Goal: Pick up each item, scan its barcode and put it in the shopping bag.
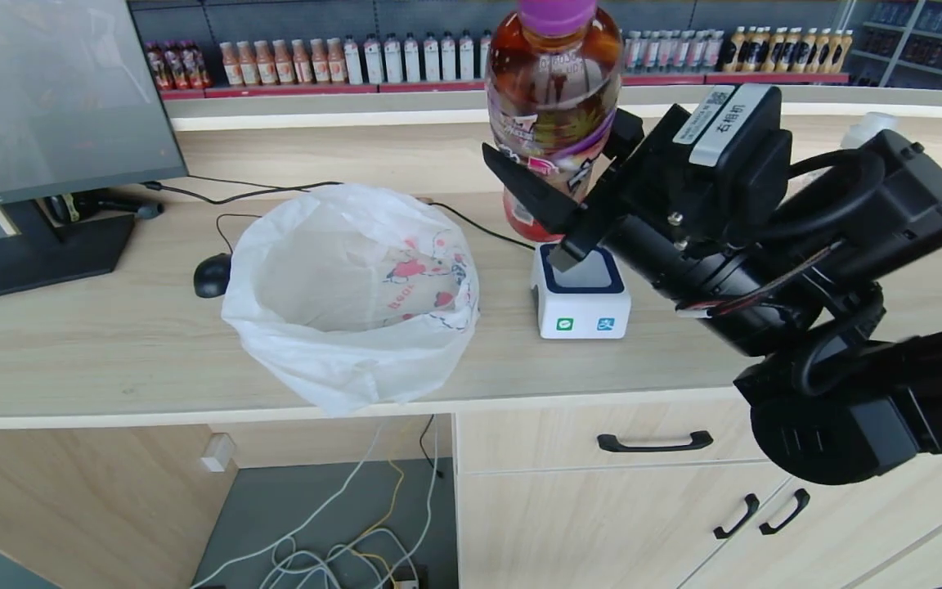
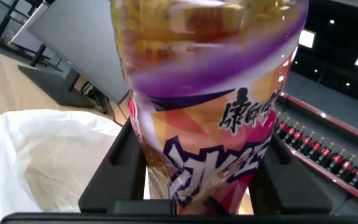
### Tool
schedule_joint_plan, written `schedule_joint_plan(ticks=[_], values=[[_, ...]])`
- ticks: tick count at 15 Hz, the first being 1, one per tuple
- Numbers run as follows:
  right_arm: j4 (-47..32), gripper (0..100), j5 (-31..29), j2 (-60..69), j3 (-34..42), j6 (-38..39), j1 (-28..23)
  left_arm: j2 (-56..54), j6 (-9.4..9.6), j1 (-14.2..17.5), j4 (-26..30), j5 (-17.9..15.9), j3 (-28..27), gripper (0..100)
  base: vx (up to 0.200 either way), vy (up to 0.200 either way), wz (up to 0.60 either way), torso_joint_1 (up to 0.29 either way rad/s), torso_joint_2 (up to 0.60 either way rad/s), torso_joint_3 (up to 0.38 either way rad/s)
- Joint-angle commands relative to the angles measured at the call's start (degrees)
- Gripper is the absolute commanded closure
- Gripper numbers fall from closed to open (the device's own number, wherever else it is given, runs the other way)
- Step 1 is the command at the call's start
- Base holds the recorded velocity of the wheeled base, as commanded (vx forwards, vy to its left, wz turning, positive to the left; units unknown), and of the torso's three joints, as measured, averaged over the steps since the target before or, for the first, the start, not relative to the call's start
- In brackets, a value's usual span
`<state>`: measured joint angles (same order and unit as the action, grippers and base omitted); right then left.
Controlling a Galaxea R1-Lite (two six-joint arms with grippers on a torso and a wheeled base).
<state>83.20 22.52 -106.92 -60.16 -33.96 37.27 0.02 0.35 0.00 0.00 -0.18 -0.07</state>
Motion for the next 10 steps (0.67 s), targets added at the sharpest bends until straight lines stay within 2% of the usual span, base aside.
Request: schedule_joint_plan(ticks=[1,5,8,10], values=[[-0.8,100,-2.7,4.9,5.2,3.4,0.7,0.0,0.09,0.0,0.0,0.0,0.0,0,0.0,0.0,0.0,0.0,0.0,0.0],[-0.5,100,-14.0,10.0,17.0,18.1,-0.4,0.0,-0.09,0.0,0.0,0.0,0.1,0,0.0,0.0,0.0,0.0,0.0,0.0],[-0.1,100,-22.8,11.0,19.5,23.9,-1.1,0.0,-0.09,0.0,0.0,0.0,0.1,0,0.0,0.0,0.0,0.0,0.0,0.0],[4.3,100,-27.0,10.4,22.3,27.0,-1.1,0.0,-0.09,0.0,0.0,0.0,0.0,0,0.0,0.0,0.0,0.0,0.0,0.0]])
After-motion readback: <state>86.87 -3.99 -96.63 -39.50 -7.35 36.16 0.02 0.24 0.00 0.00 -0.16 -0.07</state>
